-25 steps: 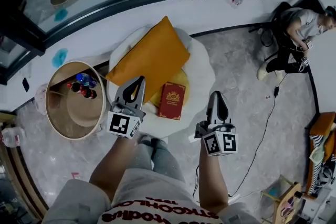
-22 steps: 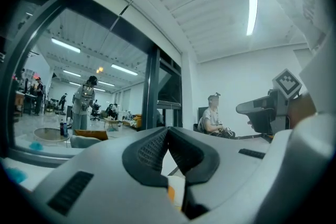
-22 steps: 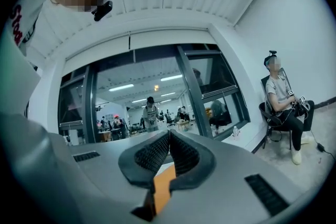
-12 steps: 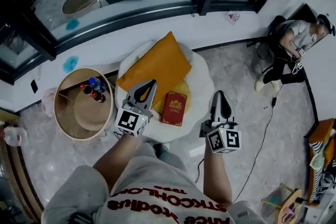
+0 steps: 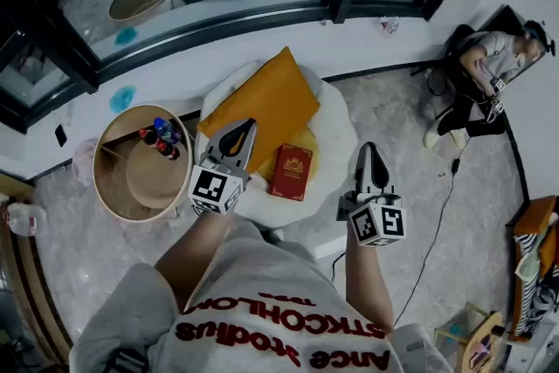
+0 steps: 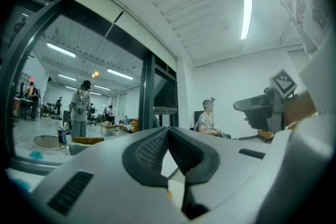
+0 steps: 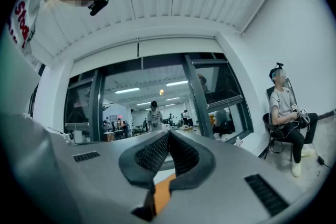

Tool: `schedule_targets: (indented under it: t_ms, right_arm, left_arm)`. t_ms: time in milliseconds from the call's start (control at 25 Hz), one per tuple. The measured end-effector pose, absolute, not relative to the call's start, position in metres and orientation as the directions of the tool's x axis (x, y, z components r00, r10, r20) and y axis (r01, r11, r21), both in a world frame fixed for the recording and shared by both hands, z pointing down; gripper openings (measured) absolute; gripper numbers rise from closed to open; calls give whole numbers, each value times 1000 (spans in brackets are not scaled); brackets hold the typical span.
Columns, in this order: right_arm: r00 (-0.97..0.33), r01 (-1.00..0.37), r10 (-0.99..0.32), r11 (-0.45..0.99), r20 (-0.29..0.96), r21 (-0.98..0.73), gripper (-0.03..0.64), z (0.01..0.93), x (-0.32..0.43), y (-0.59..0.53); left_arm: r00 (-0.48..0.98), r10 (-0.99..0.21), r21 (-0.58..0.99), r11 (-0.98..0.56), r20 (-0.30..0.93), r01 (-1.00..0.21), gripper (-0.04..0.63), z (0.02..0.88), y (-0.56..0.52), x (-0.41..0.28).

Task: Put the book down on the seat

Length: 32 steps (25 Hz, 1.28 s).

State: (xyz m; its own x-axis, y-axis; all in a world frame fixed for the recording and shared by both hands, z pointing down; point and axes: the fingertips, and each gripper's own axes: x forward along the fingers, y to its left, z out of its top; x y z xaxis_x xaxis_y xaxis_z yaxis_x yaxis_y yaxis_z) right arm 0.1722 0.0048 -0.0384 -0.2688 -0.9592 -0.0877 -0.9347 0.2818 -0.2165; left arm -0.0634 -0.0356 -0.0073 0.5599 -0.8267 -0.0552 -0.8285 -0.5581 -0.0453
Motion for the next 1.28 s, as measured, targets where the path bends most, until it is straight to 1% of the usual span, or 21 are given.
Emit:
schedule_targets:
  t_ms: [280,520,1280]
  right_arm:
    - [-264,-936,-958,282,-109,-210,28,-48,174,16]
    - [-256,-946,-956,278,-142,-168,26,-56,175,26]
    - [-315,-926,-940,335,-133,-176,26,-51,155,29]
  left_arm:
    - [528,-846,-70,-524,-73,-849,15,-23,-23,-81]
    - [520,-850,-81,-514,-86,-854,15,-28,-13,-84]
    - [528,-844,-98,-520,-92,-849,15,-36,9,-90]
